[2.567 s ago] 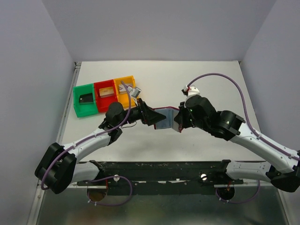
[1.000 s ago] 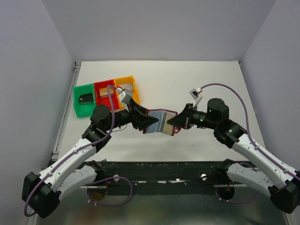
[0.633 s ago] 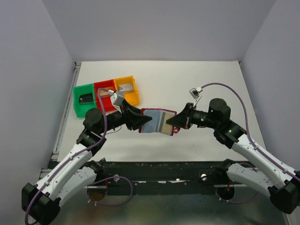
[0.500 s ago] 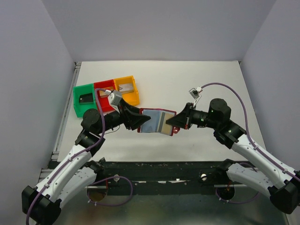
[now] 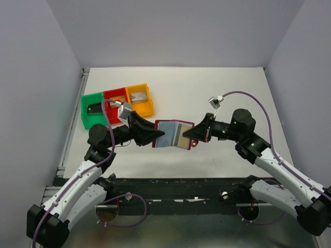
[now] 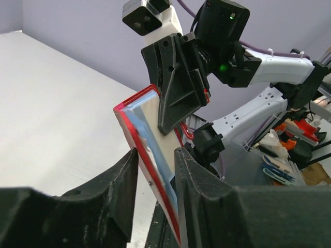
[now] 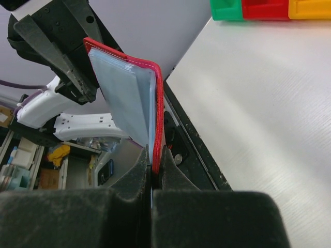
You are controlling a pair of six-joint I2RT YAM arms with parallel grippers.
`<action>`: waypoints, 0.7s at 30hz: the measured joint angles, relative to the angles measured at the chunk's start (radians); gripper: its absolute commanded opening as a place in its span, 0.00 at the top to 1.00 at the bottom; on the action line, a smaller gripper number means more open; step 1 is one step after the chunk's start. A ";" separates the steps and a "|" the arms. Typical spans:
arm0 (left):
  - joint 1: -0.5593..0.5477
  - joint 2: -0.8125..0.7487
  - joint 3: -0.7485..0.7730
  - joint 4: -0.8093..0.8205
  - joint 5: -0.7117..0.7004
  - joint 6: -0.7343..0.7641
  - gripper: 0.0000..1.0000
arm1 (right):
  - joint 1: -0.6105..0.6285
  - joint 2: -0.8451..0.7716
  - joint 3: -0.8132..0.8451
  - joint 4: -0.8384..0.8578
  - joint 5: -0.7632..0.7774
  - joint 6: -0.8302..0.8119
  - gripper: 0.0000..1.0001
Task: Take the credit cards out of the card holder
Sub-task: Place the card holder at the center of the board.
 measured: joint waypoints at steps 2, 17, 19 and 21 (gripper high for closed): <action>0.010 0.000 -0.002 0.029 0.016 -0.022 0.61 | 0.000 0.001 0.000 0.007 -0.006 0.003 1.00; 0.046 0.004 -0.007 0.129 0.057 -0.097 0.77 | -0.013 0.005 0.000 0.016 -0.026 0.006 0.99; 0.048 0.011 -0.007 0.135 0.063 -0.099 0.81 | -0.013 0.008 0.000 0.018 -0.029 0.006 1.00; 0.050 0.023 -0.007 0.138 0.069 -0.101 0.83 | -0.013 0.011 0.000 0.018 -0.033 0.006 1.00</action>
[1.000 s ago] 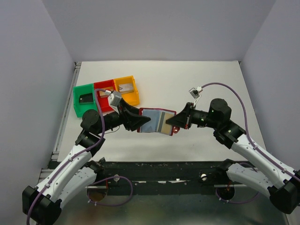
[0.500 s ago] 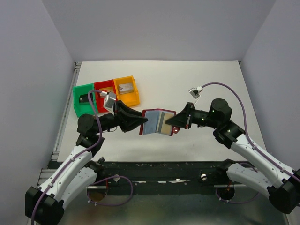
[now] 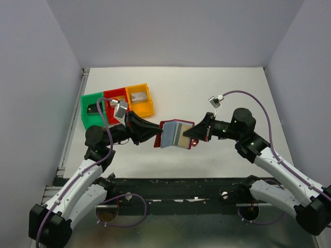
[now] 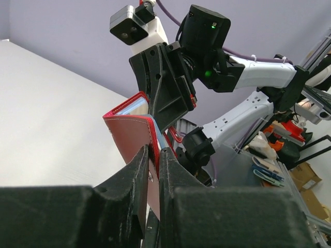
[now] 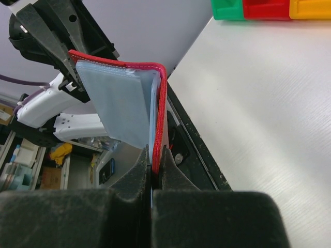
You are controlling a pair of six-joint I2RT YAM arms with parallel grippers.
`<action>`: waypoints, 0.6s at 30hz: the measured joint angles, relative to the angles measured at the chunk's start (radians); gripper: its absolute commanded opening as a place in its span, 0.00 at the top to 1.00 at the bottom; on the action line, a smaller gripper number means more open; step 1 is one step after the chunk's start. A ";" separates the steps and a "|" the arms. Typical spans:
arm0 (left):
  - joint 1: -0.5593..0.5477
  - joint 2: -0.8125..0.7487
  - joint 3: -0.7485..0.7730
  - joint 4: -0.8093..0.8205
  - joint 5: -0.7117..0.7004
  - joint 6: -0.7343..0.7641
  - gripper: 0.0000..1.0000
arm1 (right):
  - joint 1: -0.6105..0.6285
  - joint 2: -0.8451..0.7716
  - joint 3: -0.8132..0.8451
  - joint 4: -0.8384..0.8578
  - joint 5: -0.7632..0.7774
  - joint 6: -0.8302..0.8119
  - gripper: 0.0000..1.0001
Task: Take the credit cards out of the card holder
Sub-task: Place the card holder at the center of the board.
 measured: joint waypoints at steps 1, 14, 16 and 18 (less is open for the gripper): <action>0.000 0.005 0.000 0.000 0.003 -0.002 0.83 | 0.000 0.002 0.000 0.000 -0.002 0.000 1.00; 0.000 0.019 0.000 -0.001 0.015 -0.007 0.39 | -0.006 0.007 0.000 0.002 -0.022 -0.004 1.00; 0.000 0.019 0.000 -0.002 0.016 -0.007 0.42 | -0.006 0.007 0.000 0.002 -0.022 -0.010 1.00; 0.000 0.021 0.000 -0.001 0.017 -0.008 0.49 | -0.006 0.007 0.000 0.001 -0.022 -0.015 1.00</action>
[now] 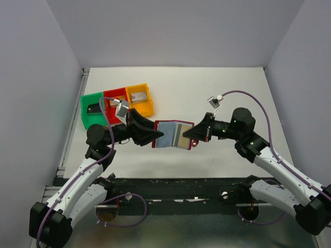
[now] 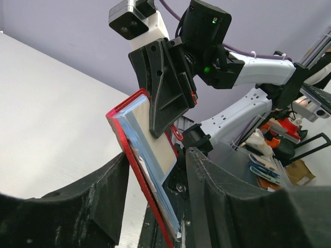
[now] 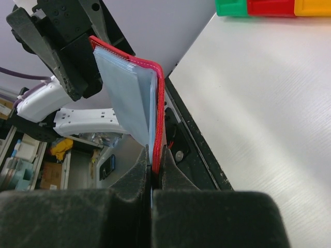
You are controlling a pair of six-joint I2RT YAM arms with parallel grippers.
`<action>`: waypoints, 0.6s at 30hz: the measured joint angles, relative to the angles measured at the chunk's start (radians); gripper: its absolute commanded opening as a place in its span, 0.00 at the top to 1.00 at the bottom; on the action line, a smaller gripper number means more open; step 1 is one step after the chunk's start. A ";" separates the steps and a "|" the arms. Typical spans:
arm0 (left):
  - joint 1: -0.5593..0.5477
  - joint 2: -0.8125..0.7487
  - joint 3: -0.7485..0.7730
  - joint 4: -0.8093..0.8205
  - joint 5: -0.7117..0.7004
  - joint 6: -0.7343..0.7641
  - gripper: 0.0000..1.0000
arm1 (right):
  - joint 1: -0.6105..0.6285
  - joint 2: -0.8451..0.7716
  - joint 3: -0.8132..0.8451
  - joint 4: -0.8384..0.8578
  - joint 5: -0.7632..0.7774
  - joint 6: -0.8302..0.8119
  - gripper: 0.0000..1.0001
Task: Take the credit cards out of the card holder
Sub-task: Place the card holder at the center of the board.
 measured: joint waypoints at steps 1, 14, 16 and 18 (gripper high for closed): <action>0.000 0.001 0.000 0.000 0.001 0.000 0.53 | 0.000 0.000 0.000 0.000 0.000 -0.002 1.00; 0.000 0.011 0.000 0.020 0.010 -0.016 0.88 | 0.000 -0.001 0.000 0.000 0.000 -0.003 1.00; 0.000 0.011 0.000 0.020 0.010 -0.017 1.00 | 0.000 -0.001 0.000 0.000 0.000 -0.003 1.00; 0.000 0.011 0.000 0.019 0.011 -0.018 1.00 | 0.000 -0.002 0.000 0.000 0.000 -0.003 1.00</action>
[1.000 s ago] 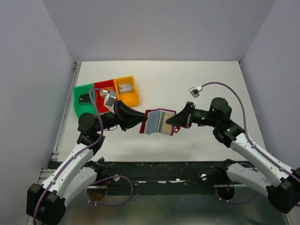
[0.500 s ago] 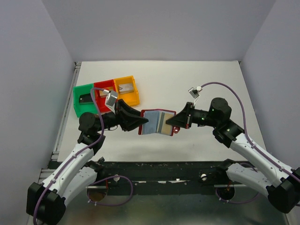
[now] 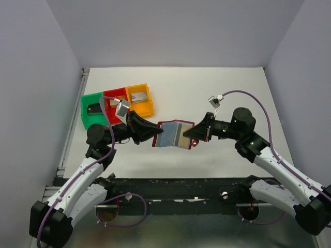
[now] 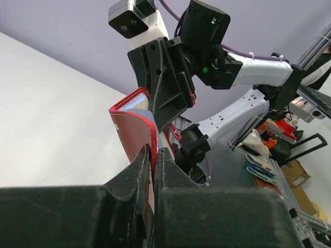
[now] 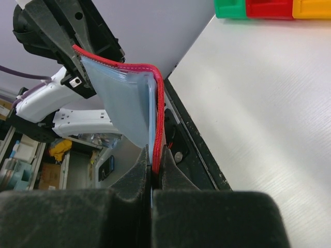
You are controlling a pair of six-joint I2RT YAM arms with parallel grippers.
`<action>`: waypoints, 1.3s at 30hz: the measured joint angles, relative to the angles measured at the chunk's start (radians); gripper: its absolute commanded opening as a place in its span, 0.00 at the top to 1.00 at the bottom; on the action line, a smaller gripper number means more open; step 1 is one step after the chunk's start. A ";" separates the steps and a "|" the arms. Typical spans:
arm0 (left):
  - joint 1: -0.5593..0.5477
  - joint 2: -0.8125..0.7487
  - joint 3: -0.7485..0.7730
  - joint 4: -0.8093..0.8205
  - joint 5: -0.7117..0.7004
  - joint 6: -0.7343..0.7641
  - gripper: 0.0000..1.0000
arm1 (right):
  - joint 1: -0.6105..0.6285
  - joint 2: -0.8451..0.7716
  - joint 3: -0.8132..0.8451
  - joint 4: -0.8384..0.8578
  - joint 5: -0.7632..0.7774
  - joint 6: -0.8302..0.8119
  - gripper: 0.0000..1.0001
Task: Take the credit cards out of the card holder
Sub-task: Place the card holder at the center of the board.
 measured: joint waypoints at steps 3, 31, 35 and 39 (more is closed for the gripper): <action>0.001 0.000 0.000 0.001 0.002 -0.007 1.00 | 0.000 -0.002 0.000 0.001 0.000 0.000 1.00; -0.008 -0.036 0.065 -0.258 -0.062 0.104 1.00 | 0.000 0.038 0.000 0.045 -0.020 0.041 0.12; -0.008 -0.036 0.065 -0.280 -0.078 0.111 1.00 | -0.001 0.037 0.000 0.067 -0.021 0.051 0.00; -0.008 -0.036 0.063 -0.290 -0.089 0.111 1.00 | -0.001 0.029 0.000 0.089 -0.023 0.056 0.00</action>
